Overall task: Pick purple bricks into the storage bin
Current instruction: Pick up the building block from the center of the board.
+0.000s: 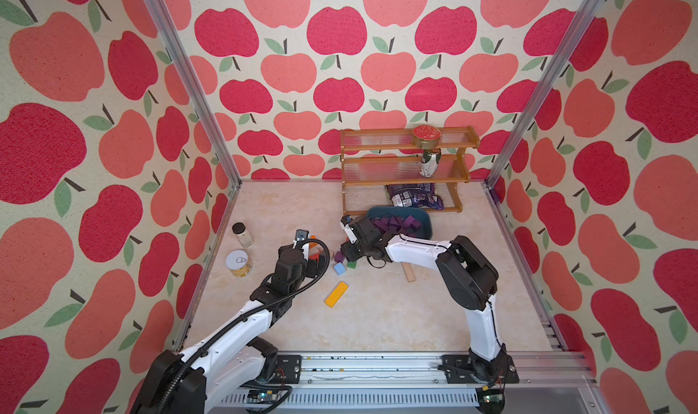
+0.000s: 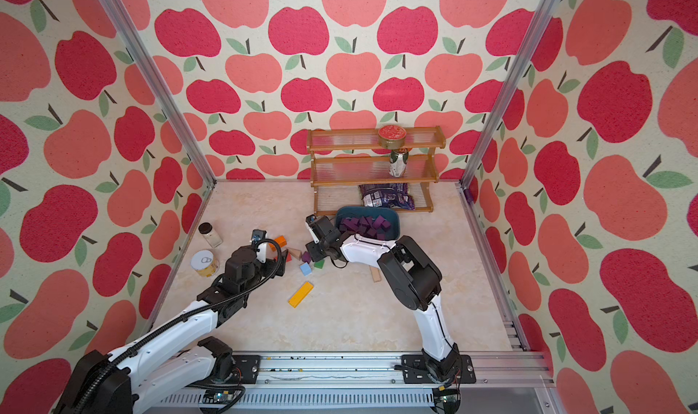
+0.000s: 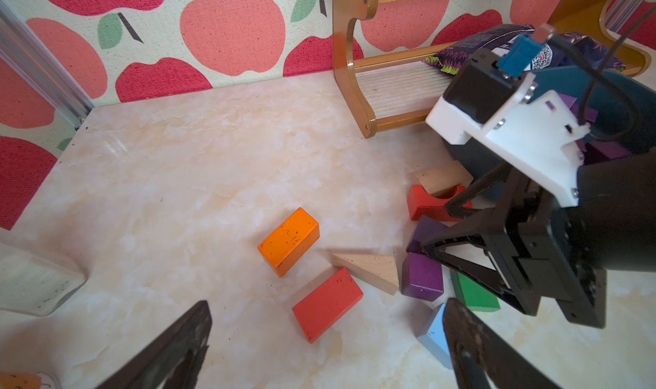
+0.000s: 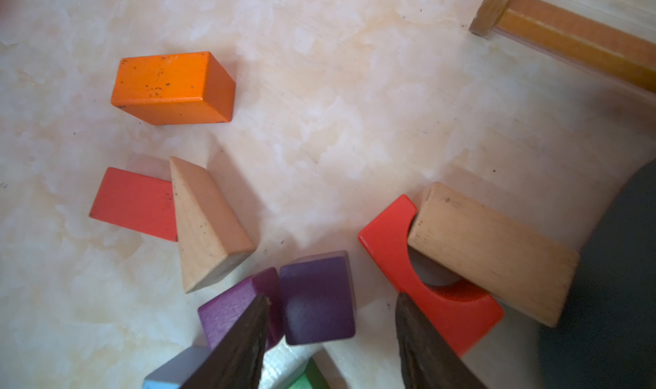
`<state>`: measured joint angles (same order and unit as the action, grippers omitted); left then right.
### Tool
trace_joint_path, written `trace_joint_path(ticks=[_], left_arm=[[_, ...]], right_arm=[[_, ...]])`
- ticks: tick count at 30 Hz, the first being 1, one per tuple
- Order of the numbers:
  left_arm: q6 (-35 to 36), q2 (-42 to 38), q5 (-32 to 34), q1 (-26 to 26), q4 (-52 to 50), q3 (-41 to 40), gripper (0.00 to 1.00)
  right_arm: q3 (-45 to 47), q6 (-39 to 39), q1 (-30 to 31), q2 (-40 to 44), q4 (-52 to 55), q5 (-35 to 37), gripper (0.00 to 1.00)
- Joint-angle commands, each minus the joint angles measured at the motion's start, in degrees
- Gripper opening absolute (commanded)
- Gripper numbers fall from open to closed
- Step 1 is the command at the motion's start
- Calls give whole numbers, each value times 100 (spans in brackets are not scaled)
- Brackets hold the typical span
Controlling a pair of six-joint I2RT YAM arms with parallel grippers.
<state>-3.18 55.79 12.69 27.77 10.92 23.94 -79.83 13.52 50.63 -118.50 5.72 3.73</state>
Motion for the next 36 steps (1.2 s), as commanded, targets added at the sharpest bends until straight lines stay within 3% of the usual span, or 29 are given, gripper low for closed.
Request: trace_joint_path(ticks=[1, 11, 34, 36], left_arm=[[-68, 37, 41, -27, -76, 172, 99], [-73, 64, 23, -41, -80, 181, 99], [-103, 204, 47, -61, -76, 216, 99], [-104, 204, 57, -62, -88, 212, 99]], right_arm=[[-151, -68, 26, -165, 254, 213, 59], [-216, -52, 17, -194, 360, 350, 58], [-597, -129, -61, -529, 387, -168, 55], [-701, -116, -72, -597, 493, -200, 50]])
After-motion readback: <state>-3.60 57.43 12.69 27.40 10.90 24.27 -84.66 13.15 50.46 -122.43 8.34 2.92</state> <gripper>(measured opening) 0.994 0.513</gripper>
